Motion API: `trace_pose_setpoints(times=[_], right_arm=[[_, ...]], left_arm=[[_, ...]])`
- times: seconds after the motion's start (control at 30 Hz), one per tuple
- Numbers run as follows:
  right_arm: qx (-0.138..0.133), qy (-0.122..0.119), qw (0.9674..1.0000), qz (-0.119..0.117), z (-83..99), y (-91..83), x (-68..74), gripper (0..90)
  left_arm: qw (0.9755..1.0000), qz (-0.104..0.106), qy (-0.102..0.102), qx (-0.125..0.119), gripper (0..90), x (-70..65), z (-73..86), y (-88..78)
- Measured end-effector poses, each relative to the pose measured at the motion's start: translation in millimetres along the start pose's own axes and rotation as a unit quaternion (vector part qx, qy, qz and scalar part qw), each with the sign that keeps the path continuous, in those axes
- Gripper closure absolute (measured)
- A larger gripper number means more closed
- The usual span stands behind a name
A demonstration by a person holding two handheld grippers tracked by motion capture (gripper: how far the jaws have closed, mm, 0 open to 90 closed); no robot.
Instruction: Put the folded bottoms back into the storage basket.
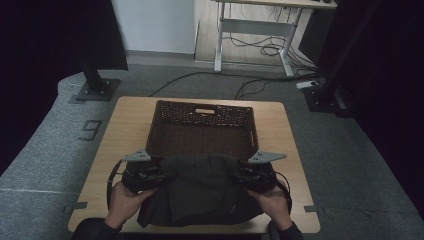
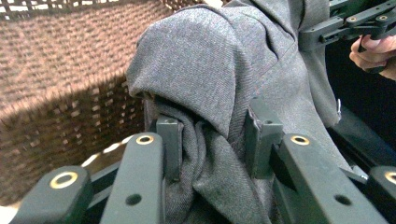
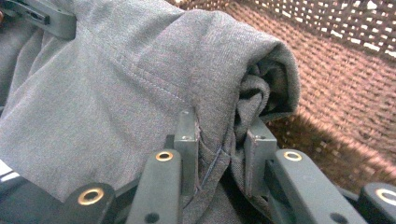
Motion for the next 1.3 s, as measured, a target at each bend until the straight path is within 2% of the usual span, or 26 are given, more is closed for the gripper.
trace_pose_setpoints(times=[0.3, 0.47, 0.73, 1.3], right_arm=[[-0.012, -0.003, 0.9999, -0.005, -24.3, -8.4, -4.8, 71.8], [-0.02, -0.002, 0.9998, -0.005, -35.4, -13.0, -7.6, 71.8], [-0.038, 0.0, 0.9993, -0.008, -54.2, -23.5, -11.1, 71.9], [-0.067, -0.001, 0.9977, 0.006, -97.5, -39.6, -26.3, 72.1]], left_arm=[[0.9999, 0.001, 0.008, -0.008, 64.2, 1.5, -24.0, -9.1], [0.9999, 0.007, 0.009, -0.008, 64.2, 3.4, -35.3, -11.7], [0.9997, 0.016, 0.014, -0.013, 64.2, 4.4, -62.2, -19.8], [0.9988, 0.024, 0.029, -0.031, 64.3, 12.5, -115.9, -25.8]])
Point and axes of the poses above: each handheld gripper's, and its own axes: y roughly forward along the jaws, z roughly out of its underside, x roughly to its left, the point moved 5 cm from there along y, roughly forward along the jaws, and after that the axes turned 3 degrees about -z, right-handed, at the moved point
